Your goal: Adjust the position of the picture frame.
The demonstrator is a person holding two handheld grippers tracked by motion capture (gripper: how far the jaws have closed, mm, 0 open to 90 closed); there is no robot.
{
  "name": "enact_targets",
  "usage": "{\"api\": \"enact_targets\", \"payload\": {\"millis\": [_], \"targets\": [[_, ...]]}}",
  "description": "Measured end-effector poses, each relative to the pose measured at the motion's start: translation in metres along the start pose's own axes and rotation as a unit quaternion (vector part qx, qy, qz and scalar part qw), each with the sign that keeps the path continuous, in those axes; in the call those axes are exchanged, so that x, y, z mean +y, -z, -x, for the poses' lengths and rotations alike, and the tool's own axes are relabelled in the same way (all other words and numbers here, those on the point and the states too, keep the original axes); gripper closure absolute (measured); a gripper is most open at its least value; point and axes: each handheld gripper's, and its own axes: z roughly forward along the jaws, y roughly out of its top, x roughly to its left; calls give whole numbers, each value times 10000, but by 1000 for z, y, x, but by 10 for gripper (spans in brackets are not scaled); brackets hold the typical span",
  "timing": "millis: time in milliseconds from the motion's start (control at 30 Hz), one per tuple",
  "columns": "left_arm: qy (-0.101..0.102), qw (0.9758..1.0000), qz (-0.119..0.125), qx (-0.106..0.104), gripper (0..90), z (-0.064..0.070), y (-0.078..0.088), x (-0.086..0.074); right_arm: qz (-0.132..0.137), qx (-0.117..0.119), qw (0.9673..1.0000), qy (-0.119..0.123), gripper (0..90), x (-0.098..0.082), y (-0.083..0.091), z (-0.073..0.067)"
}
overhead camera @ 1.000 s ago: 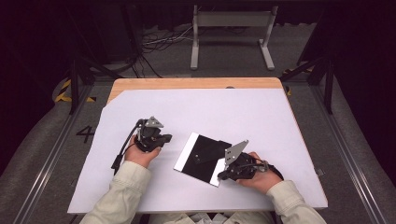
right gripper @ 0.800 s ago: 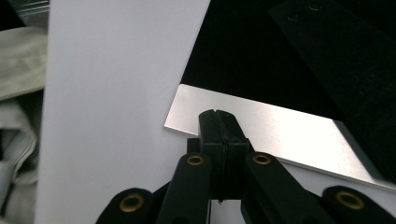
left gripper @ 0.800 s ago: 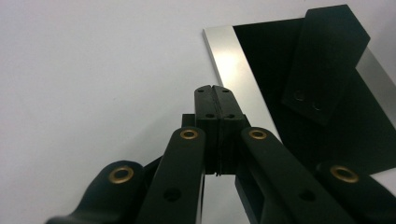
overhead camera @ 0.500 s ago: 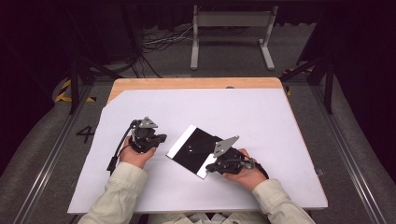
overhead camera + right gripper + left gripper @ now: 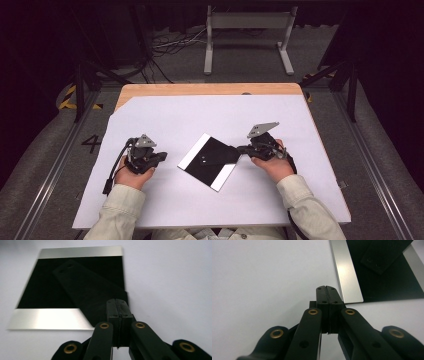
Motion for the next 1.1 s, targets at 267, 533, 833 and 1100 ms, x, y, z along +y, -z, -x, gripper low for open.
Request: {"api": "enact_targets", "payload": {"millis": [267,533,833,1100], "targets": [[86,10000,3,-7,900,-1,8,-8,-221,-174,9994,-218,900,-6,-18,19],[368,9988,-315,118,900,-6,2,-10,-544,376,9978,17,900,-7,-23,15],[580,9970,-470,195,900,-11,-1,-11,-871,826,9921,357,900,-4,-23,-10],[648,9956,-637,215,900,-13,-8,-9,-1073,1107,9849,793,900,1,-23,-34]]}}
